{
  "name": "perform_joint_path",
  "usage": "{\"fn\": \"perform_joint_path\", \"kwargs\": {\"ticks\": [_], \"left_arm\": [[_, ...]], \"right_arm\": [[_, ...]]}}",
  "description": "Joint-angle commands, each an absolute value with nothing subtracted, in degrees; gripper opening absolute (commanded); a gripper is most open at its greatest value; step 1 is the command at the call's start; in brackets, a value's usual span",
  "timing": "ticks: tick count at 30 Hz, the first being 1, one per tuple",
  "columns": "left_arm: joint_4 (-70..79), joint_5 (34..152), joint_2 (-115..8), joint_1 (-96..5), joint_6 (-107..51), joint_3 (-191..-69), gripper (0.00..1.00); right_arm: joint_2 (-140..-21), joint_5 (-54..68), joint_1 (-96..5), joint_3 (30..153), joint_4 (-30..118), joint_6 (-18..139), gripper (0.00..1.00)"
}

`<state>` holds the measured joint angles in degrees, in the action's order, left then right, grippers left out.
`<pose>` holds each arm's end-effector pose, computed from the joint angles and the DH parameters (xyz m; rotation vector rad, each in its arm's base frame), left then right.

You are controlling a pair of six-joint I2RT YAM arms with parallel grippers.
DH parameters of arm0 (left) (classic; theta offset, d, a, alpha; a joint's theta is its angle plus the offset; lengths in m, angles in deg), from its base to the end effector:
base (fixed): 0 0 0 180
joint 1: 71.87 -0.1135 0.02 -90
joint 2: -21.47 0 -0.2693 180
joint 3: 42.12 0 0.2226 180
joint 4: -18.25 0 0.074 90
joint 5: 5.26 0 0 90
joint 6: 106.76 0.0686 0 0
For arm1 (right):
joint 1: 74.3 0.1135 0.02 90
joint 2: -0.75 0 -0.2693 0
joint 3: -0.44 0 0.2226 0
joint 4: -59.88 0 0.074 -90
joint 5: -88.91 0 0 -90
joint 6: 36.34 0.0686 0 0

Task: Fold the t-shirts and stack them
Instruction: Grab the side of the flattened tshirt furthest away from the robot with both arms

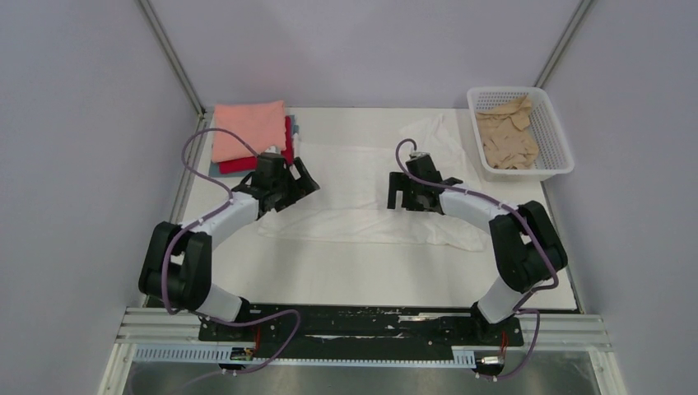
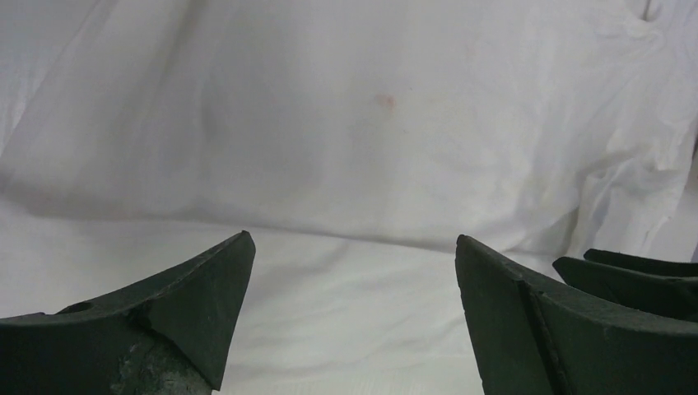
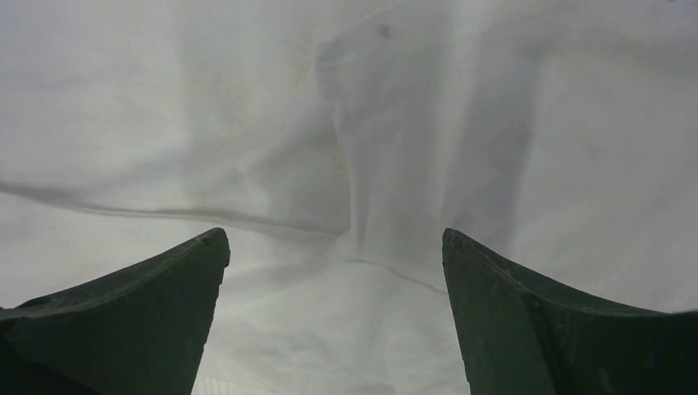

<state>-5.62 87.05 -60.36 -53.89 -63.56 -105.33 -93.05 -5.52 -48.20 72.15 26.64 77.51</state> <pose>0.2824 -0.0946 0.2127 -0.5750 2.3232 -0.6050 0.2943 0.1383 0.1814 -0.0193 2.5506 0.2467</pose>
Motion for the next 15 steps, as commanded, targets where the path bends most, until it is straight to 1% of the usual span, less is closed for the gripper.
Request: {"fn": "perform_joint_path", "kwargs": {"ticks": [1,5,8,13,15], "left_arm": [[-4.26,90.73,-67.87,-53.74,-61.81,-107.22,1.0],[-3.85,93.1,-70.94,-52.85,-62.84,-104.84,1.0],[-2.67,93.06,-69.28,-51.63,-65.2,-100.22,1.0],[-1.62,90.95,-60.0,-46.75,-71.19,-87.6,1.0],[-2.71,89.05,-55.15,-44.33,-73.62,-83.45,1.0]], "right_arm": [[-95.97,-4.98,-47.24,70.65,30.47,78.51,1.0],[-93.23,-7.47,-47.24,66.26,28.04,79.89,1.0],[-89.24,-6.96,-47.25,61.95,26.15,81.23,1.0],[-82.67,-0.02,-47.25,56.05,24.18,82.01,1.0],[-79.85,-0.62,-47.23,53.96,22.04,82.97,1.0]]}}
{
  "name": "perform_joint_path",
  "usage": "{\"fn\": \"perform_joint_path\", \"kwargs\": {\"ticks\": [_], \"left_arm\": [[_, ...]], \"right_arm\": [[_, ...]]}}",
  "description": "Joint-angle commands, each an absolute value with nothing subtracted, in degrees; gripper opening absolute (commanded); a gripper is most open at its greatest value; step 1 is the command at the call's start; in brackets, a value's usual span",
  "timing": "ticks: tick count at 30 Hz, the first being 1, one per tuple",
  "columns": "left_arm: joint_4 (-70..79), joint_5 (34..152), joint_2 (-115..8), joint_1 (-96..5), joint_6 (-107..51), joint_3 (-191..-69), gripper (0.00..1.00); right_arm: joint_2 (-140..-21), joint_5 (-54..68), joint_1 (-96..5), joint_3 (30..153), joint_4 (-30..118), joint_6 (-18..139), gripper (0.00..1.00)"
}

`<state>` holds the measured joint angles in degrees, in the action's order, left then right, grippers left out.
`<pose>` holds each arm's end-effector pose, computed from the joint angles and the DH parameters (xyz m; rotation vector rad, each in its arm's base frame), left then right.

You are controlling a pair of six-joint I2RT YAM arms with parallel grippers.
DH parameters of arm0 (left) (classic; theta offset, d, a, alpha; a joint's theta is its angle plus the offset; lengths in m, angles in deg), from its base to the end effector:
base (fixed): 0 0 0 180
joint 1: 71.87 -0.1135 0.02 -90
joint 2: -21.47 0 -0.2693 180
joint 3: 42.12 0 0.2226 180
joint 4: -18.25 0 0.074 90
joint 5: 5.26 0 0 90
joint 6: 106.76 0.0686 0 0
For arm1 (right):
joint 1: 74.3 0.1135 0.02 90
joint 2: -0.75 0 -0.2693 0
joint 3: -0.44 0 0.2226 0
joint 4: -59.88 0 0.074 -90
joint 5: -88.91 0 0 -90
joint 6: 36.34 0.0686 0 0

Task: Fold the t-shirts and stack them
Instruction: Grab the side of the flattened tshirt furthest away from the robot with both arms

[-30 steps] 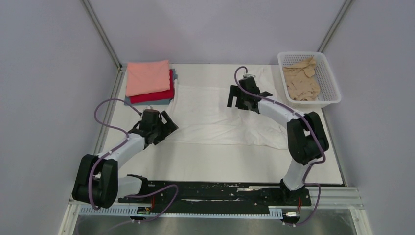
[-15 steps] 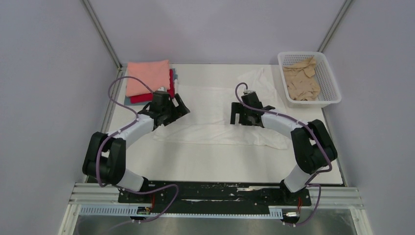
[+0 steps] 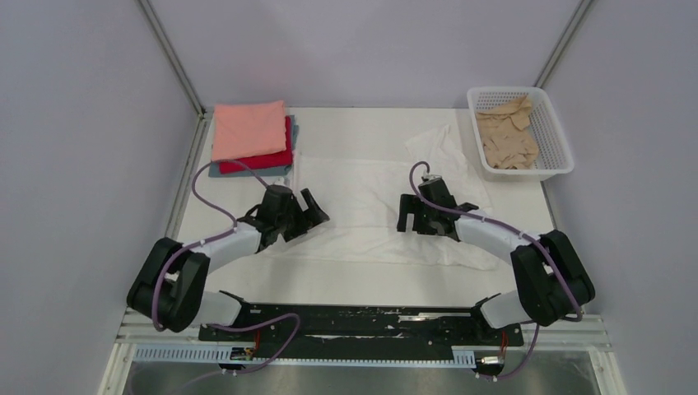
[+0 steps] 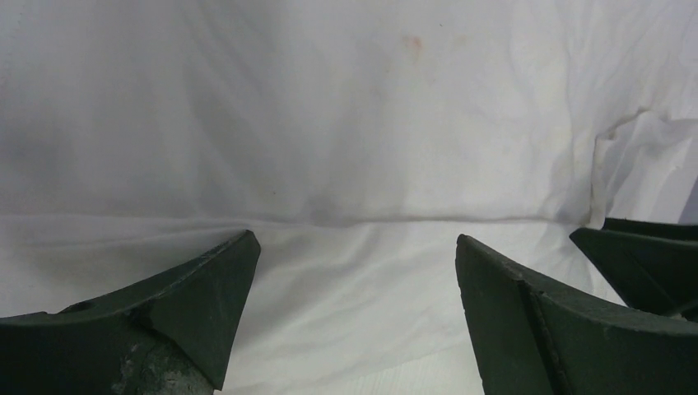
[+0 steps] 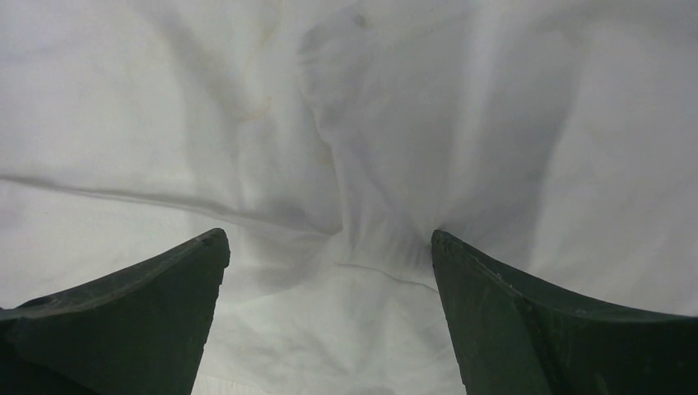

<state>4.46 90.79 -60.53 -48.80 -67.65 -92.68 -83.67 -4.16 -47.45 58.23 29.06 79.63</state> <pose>0.2480 -0.1135 0.1631 -0.5444 2.4229 -0.7199 0.2421 0.1184 0.1616 0.0004 2.5962 0.2748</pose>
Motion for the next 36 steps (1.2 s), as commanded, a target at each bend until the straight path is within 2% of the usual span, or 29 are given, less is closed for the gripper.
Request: {"fn": "perform_joint_path", "kwargs": {"ticks": [1,5,11,19,32,36], "left_arm": [[-3.77,88.35,-51.87,-43.55,-75.14,-82.21,1.0],[-9.07,83.99,-41.9,-37.99,-79.46,-77.31,1.0],[-15.22,79.01,-31.81,-35.12,-82.0,-73.72,1.0],[-14.25,79.44,-28.09,-34.18,-84.45,-70.19,1.0],[-18.56,77.01,-27.44,-34.16,-83.81,-72.28,1.0],[-19.22,75.0,-24.91,-34.12,-83.2,-74.2,1.0]], "right_arm": [[-78.33,-1.02,-47.23,53.04,20.89,83.45,1.0],[-72.23,-4.21,-47.18,49.39,16.63,84.15,1.0],[-66.84,2.41,-46.85,44.42,15.59,85.36,1.0],[-62.24,3.72,-46.08,41.41,15.28,88.1,1.0],[-53.84,5.58,-44.67,38.09,11.77,93.61,1.0],[-49.08,2.85,-44.63,40.15,11.32,92.69,1.0]]}}
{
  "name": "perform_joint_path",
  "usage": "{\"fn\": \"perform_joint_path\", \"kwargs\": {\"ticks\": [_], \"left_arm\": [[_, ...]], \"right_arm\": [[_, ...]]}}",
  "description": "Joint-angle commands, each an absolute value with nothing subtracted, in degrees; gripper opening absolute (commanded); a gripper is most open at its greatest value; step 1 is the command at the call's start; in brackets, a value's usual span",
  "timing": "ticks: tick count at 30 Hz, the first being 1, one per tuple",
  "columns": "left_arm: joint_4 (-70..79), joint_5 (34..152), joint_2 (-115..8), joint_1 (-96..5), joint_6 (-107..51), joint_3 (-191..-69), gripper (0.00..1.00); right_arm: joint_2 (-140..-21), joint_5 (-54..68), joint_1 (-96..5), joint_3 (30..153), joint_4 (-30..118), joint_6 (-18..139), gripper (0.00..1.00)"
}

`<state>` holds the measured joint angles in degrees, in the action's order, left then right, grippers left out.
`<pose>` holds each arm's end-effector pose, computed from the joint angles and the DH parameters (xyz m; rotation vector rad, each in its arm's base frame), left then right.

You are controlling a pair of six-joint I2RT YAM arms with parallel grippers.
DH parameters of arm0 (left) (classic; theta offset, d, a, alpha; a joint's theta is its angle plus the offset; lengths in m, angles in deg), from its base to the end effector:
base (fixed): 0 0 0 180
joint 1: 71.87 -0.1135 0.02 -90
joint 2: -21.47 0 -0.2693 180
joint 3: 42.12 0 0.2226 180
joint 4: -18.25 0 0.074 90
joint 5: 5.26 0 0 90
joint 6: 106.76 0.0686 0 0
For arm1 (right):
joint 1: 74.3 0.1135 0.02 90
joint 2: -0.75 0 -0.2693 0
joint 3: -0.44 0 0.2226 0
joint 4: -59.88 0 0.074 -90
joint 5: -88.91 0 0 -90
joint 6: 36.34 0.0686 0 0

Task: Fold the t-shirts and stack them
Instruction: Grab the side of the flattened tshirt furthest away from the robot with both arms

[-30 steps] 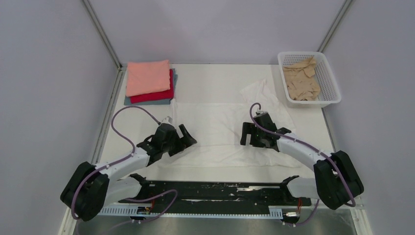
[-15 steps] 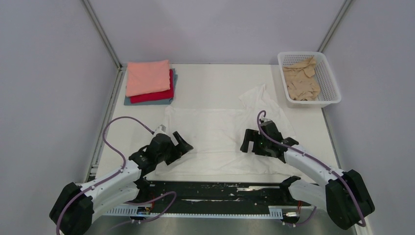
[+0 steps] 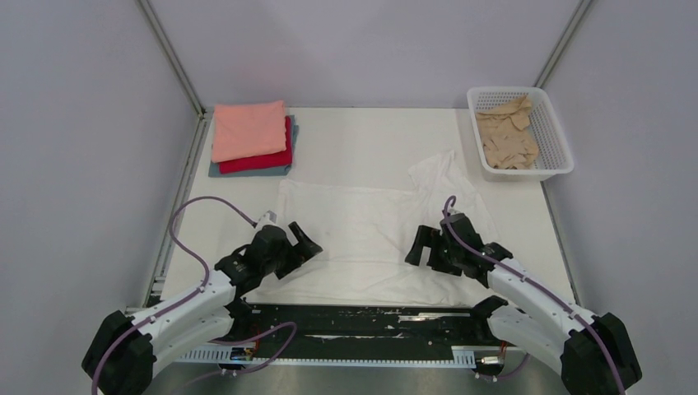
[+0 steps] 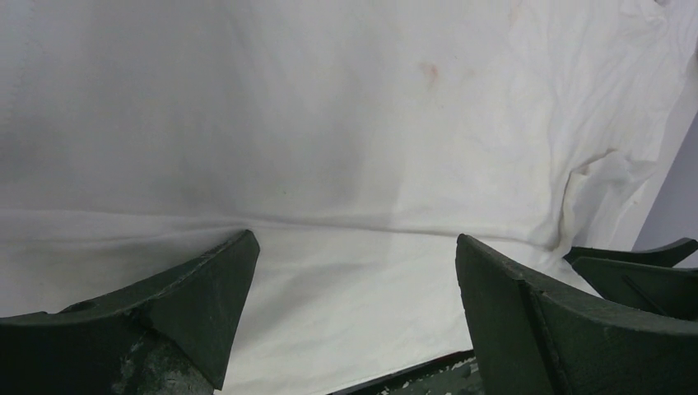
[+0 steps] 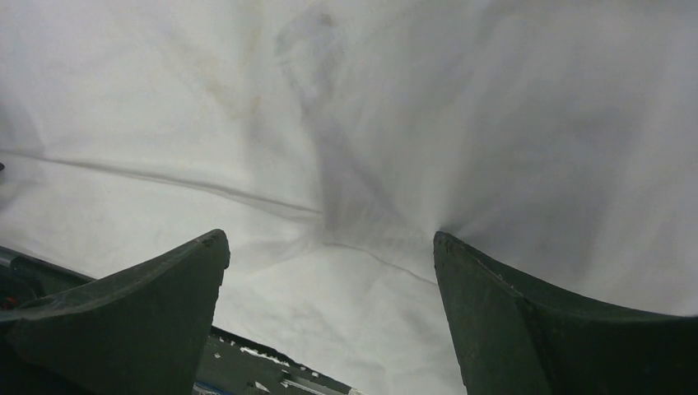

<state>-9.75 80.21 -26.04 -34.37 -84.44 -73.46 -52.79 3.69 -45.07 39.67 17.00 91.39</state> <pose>0.1255 -0.0895 0.1509 -0.6874 2.3897 -0.7751 0.1306 0.0796 0.1554 0.1645 2.6554 0.5247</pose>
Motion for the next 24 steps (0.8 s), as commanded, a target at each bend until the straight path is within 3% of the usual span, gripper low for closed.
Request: {"fn": "perform_joint_path", "kwargs": {"ticks": [1,8,13,19,24], "left_arm": [[-20.38,74.03,-24.08,-34.14,-82.83,-75.12,1.0],[-25.52,60.13,-27.46,-37.74,-73.99,-92.06,1.0],[-20.35,65.93,-38.37,-48.6,-68.13,-99.02,1.0],[-13.64,73.12,-54.17,-59.75,-63.61,-107.31,1.0],[-11.0,74.18,-67.98,-62.24,-57.05,-117.18,1.0]], "right_arm": [[-47.55,2.03,-44.68,41.55,11.29,91.4,1.0],[-40.28,-16.95,-44.73,54.71,12.39,87.46,1.0],[-39.76,-29.04,-44.8,55.75,18.93,83.11,1.0],[-46.91,-29.22,-45.8,56.59,23.38,79.5,1.0],[-52.18,-28.37,-46.5,57.64,23.5,79.45,1.0]]}}
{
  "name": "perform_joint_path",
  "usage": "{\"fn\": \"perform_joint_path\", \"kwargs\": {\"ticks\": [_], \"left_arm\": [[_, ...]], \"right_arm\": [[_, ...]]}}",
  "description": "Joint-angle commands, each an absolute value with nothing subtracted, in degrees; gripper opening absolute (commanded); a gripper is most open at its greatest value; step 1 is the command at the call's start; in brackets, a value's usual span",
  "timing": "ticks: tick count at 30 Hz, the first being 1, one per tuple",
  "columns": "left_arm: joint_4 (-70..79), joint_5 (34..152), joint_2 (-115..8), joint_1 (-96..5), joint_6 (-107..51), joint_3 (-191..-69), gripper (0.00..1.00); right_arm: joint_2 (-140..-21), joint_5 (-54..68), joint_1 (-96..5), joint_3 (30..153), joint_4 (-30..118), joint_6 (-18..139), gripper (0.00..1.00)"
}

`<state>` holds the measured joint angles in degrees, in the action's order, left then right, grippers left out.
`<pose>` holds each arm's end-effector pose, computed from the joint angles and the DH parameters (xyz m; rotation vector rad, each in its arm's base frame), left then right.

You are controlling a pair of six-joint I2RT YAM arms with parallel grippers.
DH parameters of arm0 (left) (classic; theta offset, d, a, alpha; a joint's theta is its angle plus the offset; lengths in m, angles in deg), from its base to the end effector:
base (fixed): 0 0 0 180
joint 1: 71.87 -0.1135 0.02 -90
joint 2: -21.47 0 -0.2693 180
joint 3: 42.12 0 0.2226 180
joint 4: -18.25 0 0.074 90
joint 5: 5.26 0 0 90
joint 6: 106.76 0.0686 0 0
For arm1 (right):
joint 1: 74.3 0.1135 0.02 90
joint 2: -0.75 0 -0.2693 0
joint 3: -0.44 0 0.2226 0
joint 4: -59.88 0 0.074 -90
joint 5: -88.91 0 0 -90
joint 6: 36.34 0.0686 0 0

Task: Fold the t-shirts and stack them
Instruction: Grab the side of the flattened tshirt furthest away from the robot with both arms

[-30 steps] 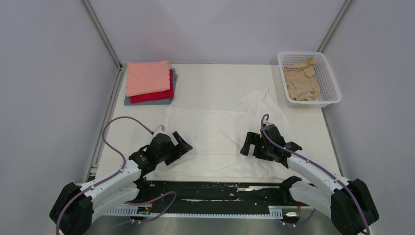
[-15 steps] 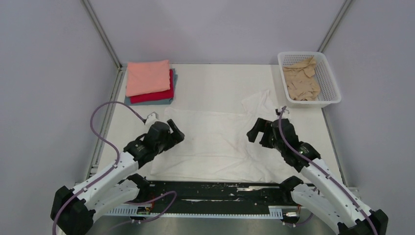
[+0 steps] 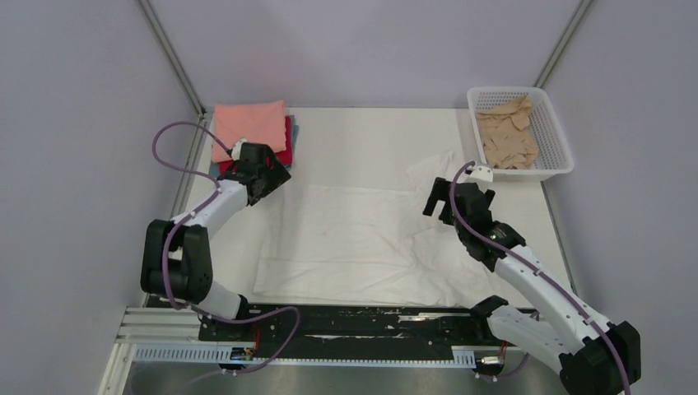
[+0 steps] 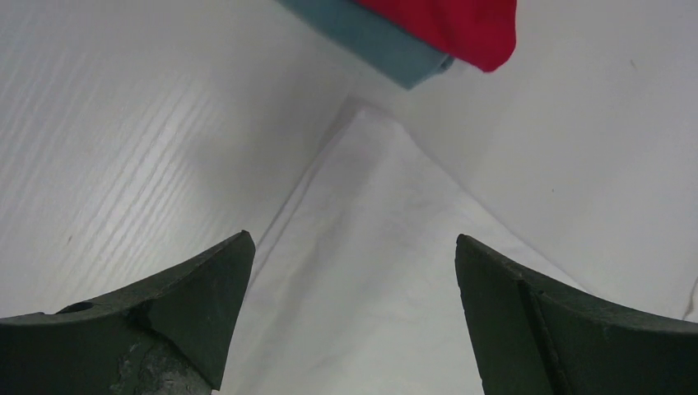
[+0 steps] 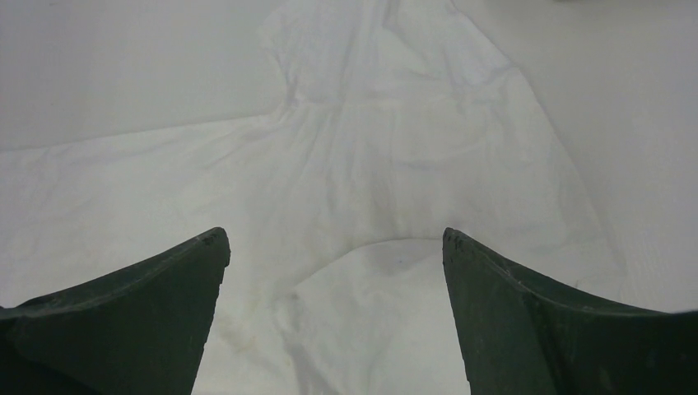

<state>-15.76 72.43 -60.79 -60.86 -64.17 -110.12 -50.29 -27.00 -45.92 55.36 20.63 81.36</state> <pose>0.2907 -0.0417 0.2203 -0.8424 2.2466 -0.2203 0.1756 0.0608 0.2594 0.2376 2.1062 0.0837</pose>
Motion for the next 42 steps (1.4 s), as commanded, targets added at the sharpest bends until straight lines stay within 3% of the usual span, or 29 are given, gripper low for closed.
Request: {"fn": "perform_joint_path", "kwargs": {"ticks": [1,8,23,35,42], "left_arm": [[-11.53,75.12,-71.93,-63.0,-55.79,-120.1,1.0],[-15.82,80.5,-85.72,-65.0,-54.46,-128.91,0.87],[-17.85,82.1,-88.03,-64.48,-50.58,-128.87,0.56],[-19.17,81.17,-88.83,-63.57,-47.94,-130.15,0.02],[-17.33,83.04,-88.05,-63.51,-46.44,-129.04,0.0]], "right_arm": [[-52.73,-28.31,-46.67,57.71,23.64,79.42,1.0],[-54.46,-29.64,-47.81,57.68,24.07,79.16,1.0],[-60.66,-27.94,-48.68,58.45,25.59,79.92,1.0],[-63.39,-27.67,-50.11,59.37,27.08,79.09,1.0],[-79.34,-21.51,-55.18,71.93,27.15,78.32,1.0]]}}
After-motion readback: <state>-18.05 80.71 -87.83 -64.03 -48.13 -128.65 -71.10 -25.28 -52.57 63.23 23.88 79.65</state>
